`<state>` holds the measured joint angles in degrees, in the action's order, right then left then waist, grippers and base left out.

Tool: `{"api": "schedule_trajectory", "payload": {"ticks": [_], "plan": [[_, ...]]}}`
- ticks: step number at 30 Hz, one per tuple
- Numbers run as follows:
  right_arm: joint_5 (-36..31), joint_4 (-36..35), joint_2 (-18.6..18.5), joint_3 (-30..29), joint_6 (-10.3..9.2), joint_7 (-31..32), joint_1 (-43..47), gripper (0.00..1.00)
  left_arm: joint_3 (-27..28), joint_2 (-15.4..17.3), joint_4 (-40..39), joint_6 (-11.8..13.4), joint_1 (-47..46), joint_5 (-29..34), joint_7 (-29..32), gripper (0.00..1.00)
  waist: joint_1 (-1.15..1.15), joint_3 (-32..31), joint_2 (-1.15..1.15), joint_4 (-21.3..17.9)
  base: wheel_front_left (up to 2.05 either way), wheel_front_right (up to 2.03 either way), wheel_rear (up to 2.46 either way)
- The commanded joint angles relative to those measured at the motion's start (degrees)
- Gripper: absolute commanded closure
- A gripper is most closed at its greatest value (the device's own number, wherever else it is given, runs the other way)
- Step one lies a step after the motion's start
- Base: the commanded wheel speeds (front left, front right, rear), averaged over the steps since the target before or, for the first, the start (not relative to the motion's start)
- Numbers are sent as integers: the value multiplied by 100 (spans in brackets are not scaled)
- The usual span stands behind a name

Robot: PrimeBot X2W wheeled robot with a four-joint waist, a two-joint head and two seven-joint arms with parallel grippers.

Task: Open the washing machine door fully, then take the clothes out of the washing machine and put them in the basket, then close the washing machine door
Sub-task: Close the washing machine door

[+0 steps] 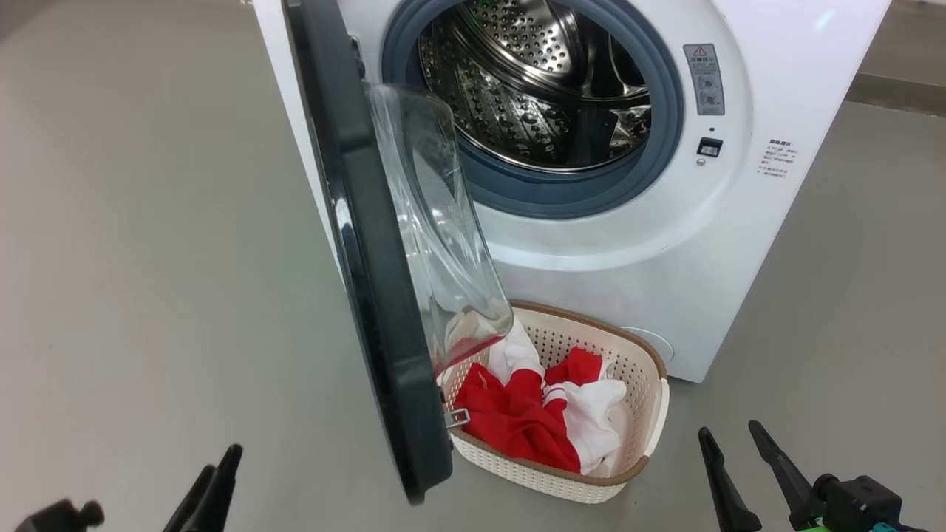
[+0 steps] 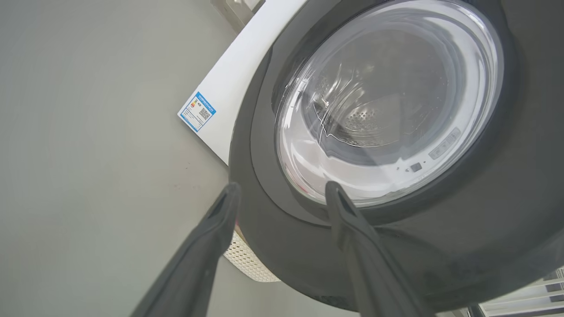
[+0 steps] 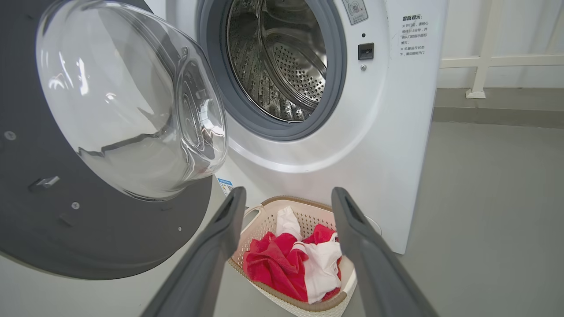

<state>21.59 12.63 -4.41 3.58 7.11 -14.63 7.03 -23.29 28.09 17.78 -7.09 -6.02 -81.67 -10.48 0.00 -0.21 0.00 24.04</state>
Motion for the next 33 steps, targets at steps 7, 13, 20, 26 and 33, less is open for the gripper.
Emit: {"api": "schedule_trajectory", "payload": {"ticks": [7,13,20,26,33], "plan": [[4,-112,-66,91,37,-37,-70,0,209,61,231,-40,42,460,-421,0,0,4,0,28,0,0,0],[6,-120,-73,40,37,-37,-63,0,967,-305,303,-40,151,1626,-449,0,0,-6,0,61,0,0,0],[-1,-158,-104,-92,37,-37,-103,0,2109,-1064,-54,-40,507,4068,-451,0,0,25,0,47,0,0,0],[-7,-188,-107,-181,37,-37,-102,0,2616,-1685,-559,-40,812,6072,-452,0,0,31,0,36,0,0,0],[-12,-163,-86,-189,37,-37,-90,0,2990,-2295,-870,-40,1082,7184,-452,0,0,-4,0,1,0,0,0]]}}
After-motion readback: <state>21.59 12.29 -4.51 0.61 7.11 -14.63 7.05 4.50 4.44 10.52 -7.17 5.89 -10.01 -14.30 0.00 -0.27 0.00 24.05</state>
